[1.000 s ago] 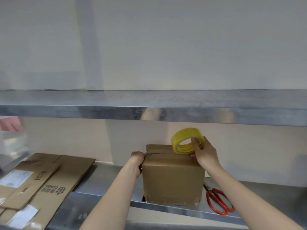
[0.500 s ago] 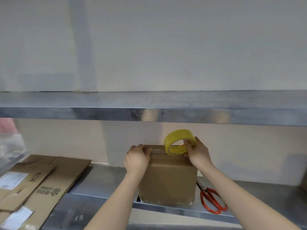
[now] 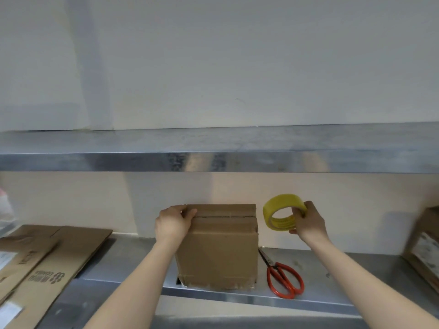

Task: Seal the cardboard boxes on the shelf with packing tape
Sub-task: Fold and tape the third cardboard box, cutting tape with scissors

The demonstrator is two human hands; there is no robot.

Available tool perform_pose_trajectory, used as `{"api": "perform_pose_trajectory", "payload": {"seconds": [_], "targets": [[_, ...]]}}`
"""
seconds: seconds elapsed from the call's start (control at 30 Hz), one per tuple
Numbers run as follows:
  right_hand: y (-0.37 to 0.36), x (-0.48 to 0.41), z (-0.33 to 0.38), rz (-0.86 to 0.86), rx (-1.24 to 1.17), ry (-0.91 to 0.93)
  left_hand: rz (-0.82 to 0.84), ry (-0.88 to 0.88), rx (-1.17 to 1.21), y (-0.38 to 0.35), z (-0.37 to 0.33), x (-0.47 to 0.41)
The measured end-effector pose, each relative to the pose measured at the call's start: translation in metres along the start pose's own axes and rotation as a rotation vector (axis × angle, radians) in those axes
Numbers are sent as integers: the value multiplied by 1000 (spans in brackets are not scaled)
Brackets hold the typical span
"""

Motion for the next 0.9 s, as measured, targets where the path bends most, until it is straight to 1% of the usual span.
{"api": "perform_pose_trajectory", "payload": {"seconds": [0.2, 0.3, 0.4, 0.47, 0.53, 0.63, 0.77, 0.9], "targets": [[-2, -9, -14, 46, -16, -21, 28, 41, 30, 2, 1, 2], [-3, -7, -36, 49, 74, -48, 41, 47, 28, 2, 3, 2], [1, -3, -59, 60, 112, -50, 55, 49, 17, 2, 2, 3], [2, -2, -64, 91, 124, -57, 65, 21, -50, 3, -3, 2], [1, -4, -62, 104, 122, -53, 70, -36, -193, 6, -15, 1], [1, -9, -60, 121, 126, -45, 11, -99, -349, 11, -37, 2], [6, -13, -60, 131, 119, -52, 59, -24, -420, 16, -51, 10], [6, -9, -57, 160, 122, -43, 114, -33, -474, 20, -57, 14]]}}
Point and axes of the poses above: each hand's wrist, its own x-axis away from the middle knuckle, its own y-axis out of the back of the hand, z = x × y, the point moved 4 cm from there along -x, towards the middle knuckle, and after that the axes turned 14 degrees about -x, right-handed, at the moved point
